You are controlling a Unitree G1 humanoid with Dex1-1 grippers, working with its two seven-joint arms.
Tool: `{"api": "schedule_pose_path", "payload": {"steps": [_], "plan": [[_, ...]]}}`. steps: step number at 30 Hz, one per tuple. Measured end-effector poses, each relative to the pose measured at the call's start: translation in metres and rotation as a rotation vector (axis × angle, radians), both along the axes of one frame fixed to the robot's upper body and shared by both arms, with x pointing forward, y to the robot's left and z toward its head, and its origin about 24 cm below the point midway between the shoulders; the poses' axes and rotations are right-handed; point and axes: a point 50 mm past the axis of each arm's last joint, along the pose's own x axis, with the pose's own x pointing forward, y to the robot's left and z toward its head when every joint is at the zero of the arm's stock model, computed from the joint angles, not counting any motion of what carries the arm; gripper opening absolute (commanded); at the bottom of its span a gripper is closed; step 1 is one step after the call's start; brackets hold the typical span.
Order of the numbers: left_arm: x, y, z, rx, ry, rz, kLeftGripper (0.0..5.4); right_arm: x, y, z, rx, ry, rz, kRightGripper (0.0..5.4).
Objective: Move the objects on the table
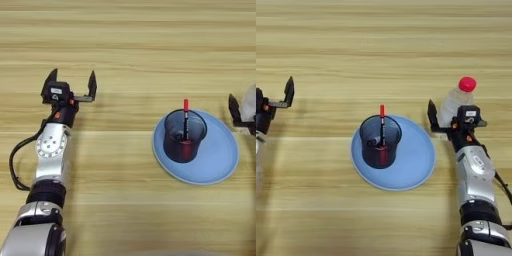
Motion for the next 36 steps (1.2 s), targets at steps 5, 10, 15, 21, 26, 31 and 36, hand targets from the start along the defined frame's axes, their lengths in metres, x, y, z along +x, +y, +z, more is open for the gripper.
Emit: {"api": "schedule_pose_path", "payload": {"steps": [5,10,15,21,26,31,36], "plan": [[0.000,0.000,0.000,0.000,0.000,0.000,5.40,0.000,0.000,0.009,-0.015,-0.053,-0.005,5.38],[0.000,0.000,0.000,0.000,-0.001,-0.001,5.40,0.000,-0.001,0.016,-0.029,-0.096,-0.010,5.38],[0.000,0.000,0.000,0.000,-0.001,-0.001,5.40,-0.002,0.001,0.022,-0.066,-0.129,-0.010,5.38],[0.000,-0.001,0.000,0.002,-0.005,-0.003,5.40,-0.004,0.002,0.030,-0.111,-0.162,0.002,5.38],[0.000,-0.001,-0.001,0.001,0.000,-0.003,5.40,-0.004,0.002,0.043,-0.137,-0.212,0.007,5.38],[0.001,-0.002,-0.001,0.002,-0.002,-0.004,5.40,-0.005,0.002,0.058,-0.166,-0.271,0.005,5.38],[0.001,-0.002,-0.001,0.002,0.000,-0.005,5.40,-0.007,0.002,0.075,-0.198,-0.339,0.004,5.38]]}}
